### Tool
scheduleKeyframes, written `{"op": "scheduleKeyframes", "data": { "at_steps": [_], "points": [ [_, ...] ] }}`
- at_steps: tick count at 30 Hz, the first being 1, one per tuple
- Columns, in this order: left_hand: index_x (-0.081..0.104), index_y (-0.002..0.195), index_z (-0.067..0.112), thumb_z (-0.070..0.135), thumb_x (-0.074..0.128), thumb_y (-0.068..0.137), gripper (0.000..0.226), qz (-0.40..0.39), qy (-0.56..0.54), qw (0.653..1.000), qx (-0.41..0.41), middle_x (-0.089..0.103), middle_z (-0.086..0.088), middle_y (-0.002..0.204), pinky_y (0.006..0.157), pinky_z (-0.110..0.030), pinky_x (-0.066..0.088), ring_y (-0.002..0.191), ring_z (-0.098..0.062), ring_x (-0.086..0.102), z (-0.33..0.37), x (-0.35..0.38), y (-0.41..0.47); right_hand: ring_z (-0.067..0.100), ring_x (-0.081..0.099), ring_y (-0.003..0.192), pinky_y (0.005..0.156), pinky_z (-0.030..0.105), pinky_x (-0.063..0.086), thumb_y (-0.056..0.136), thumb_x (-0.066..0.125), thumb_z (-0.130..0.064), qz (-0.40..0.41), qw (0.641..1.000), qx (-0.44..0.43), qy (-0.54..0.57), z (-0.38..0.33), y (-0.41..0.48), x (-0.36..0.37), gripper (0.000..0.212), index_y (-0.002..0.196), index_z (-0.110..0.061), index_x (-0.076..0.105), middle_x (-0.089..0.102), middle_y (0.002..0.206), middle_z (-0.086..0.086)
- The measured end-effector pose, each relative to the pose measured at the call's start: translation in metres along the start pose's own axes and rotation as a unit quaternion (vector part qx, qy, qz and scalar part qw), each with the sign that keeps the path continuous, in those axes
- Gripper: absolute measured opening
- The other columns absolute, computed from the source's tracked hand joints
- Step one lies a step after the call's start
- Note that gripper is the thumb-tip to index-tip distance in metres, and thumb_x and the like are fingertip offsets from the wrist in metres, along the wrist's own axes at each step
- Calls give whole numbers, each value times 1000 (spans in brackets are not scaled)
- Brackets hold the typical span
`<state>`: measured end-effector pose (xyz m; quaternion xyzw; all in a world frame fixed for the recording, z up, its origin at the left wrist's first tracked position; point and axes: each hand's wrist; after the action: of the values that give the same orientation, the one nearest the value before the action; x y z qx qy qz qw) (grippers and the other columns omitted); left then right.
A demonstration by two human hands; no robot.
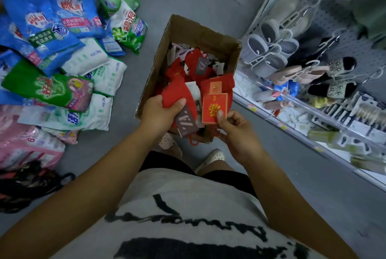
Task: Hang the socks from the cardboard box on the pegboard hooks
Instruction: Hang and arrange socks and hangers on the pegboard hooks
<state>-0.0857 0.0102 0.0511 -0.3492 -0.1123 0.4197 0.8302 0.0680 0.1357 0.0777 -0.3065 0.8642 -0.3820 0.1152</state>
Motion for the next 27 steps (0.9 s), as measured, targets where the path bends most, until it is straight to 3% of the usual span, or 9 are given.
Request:
{"op": "scheduleKeyframes", "data": {
  "at_steps": [7, 12, 15, 20, 24, 27],
  "points": [
    [66, 124, 21, 17, 82, 84, 44, -56, -12, 998, 34, 76, -1, 111, 90, -44, 60, 103, -20, 73, 21, 34, -24, 20, 72, 93, 81, 35, 61, 94, 65, -16, -28, 998, -26, 49, -21, -20, -69, 9, 90, -12, 58, 76, 97, 7],
    [66, 114, 37, 15, 80, 85, 39, -124, 40, 987, 90, 78, 9, 105, 87, -39, 60, 98, -12, 75, 42, 77, -54, 12, 73, 89, 74, 27, 60, 91, 71, -10, 13, 994, -103, 41, -28, -43, -124, 10, 97, -13, 64, 77, 95, -1],
    [63, 109, 31, 9, 79, 82, 38, -125, 87, 982, 116, 78, 12, 95, 79, -34, 61, 89, -11, 75, 58, 102, -71, 7, 70, 84, 74, 24, 59, 90, 72, -8, 58, 986, -156, 22, -36, -57, -158, 13, 100, -16, 69, 77, 90, -5],
    [67, 98, 20, 4, 76, 84, 23, -128, 115, 970, 169, 79, -1, 87, 76, -36, 60, 81, -15, 75, 87, 151, -103, 12, 66, 82, 80, 28, 55, 90, 73, -10, 109, 963, -242, 48, -59, -77, -201, 8, 97, -13, 73, 74, 89, 1],
    [69, 91, 20, 3, 77, 86, 19, -133, 117, 956, 232, 74, 5, 76, 60, -24, 58, 65, -9, 70, 113, 182, -128, 8, 64, 72, 68, 25, 53, 89, 75, -19, 124, 945, -301, 36, -86, -92, -228, 3, 86, -19, 76, 73, 78, -5],
    [73, 88, 25, 5, 78, 85, 21, -136, 157, 936, 285, 72, 10, 73, 62, -22, 59, 65, -5, 67, 133, 197, -147, 4, 68, 68, 62, 16, 52, 89, 76, -26, 114, 941, -317, 17, -102, -104, -252, 9, 81, -21, 76, 75, 75, -6]
  ]
}}
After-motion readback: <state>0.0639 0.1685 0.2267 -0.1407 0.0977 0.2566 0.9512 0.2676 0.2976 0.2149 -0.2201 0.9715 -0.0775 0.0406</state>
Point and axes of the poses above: each hand's wrist, its own y-axis towards the middle knuckle, its own x-axis out of the palm, z = x × y
